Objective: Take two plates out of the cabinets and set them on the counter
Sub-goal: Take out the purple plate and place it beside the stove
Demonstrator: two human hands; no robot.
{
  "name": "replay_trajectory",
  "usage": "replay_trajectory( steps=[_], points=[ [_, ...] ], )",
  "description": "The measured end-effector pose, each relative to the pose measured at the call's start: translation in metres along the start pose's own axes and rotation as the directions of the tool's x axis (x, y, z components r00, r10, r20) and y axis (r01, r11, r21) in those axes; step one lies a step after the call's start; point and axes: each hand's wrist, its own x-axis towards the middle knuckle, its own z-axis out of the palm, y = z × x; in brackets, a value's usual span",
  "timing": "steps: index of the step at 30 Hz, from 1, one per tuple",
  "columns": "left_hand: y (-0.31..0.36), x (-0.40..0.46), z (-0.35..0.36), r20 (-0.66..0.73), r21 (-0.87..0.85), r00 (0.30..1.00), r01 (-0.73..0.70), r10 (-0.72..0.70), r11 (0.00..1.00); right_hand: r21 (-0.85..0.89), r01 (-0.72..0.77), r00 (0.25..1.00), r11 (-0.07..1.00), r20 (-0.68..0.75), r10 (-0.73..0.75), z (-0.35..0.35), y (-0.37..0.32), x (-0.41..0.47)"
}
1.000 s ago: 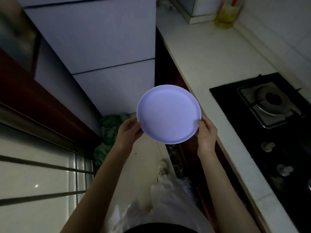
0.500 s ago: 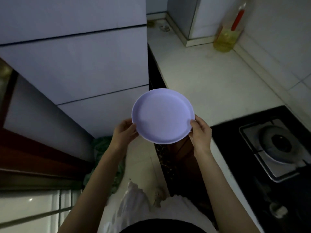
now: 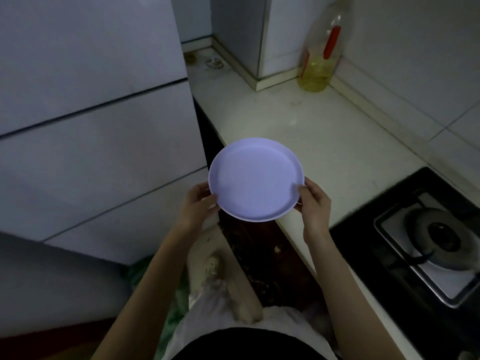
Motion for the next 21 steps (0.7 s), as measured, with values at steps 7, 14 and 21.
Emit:
replay_trajectory(
  steps=[7,14,21],
  points=[
    [0.043,0.085,-0.02,0.102,0.094,0.994,0.032,-0.042,0.995,0.016,-0.001,0.994,1.0,-0.111,0.003,0.051,0.004,0.033],
    [0.059,0.144,-0.017,0.203,0.156,0.974,0.066,-0.098,0.985,-0.029,0.006,0.973,1.0,-0.23,-0.013,0.074,0.007,0.053],
    [0.059,0.183,0.009,0.197,0.127,0.964,0.154,-0.177,0.98,-0.143,-0.051,0.958,0.988,-0.286,0.008,0.068,-0.001,0.083]
  ],
)
